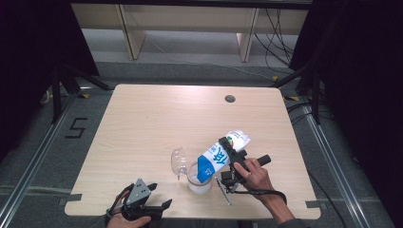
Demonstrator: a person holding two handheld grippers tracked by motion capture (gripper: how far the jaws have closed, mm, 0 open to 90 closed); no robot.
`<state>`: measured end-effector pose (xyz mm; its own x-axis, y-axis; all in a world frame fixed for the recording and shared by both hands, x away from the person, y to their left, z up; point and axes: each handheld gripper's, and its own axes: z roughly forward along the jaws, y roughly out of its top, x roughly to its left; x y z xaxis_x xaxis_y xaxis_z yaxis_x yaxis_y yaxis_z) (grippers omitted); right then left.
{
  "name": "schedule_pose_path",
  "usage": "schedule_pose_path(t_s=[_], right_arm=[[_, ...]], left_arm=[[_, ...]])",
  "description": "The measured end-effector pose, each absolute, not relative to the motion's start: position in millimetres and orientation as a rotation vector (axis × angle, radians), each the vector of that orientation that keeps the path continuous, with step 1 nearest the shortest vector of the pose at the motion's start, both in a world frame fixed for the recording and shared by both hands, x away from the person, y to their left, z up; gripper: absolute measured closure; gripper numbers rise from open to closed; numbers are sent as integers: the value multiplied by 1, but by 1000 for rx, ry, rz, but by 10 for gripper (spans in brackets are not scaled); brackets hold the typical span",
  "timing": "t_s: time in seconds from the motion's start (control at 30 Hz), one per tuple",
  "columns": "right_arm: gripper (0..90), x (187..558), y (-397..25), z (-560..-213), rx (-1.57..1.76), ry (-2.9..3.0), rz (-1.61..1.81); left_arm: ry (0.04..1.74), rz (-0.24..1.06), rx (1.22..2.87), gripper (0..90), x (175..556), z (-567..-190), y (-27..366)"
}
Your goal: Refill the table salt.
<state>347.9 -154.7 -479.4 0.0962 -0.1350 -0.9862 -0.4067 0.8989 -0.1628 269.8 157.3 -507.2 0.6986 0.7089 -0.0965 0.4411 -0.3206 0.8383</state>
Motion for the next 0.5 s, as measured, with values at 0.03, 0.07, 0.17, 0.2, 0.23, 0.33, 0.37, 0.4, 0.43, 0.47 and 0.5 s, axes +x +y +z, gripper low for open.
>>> schedule_pose_path(t_s=[0.03,0.07,0.17,0.2,0.23,0.33,0.37,0.4,0.43,0.47,0.5], right_arm=[[548,348,-155,-479,-448,1474,210],[549,348,-155,-479,-450,1476,215],[549,348,-156,-481,-418,1488,230],[549,348,-156,-481,-417,1487,230],[550,348,-156,-481,-414,1492,231],[551,348,-155,-479,-449,1475,213],[552,348,-155,-479,-450,1477,213],[553,348,-156,-481,-430,1488,227],[553,348,-156,-481,-426,1489,231],[553,348,-156,-481,-426,1489,232],[553,348,-156,-482,-409,1490,239]], left_arm=[[884,358,1967,222,270,-507,157],[886,359,1969,222,270,-507,157],[886,359,1969,222,270,-507,157],[886,360,1969,222,270,-507,157],[885,359,1969,223,270,-507,157],[885,360,1970,223,270,-507,157],[884,360,1970,222,270,-507,157],[886,359,1969,222,270,-507,157],[886,359,1969,223,270,-507,157],[885,360,1970,222,270,-507,157],[885,360,1970,222,270,-507,157]])
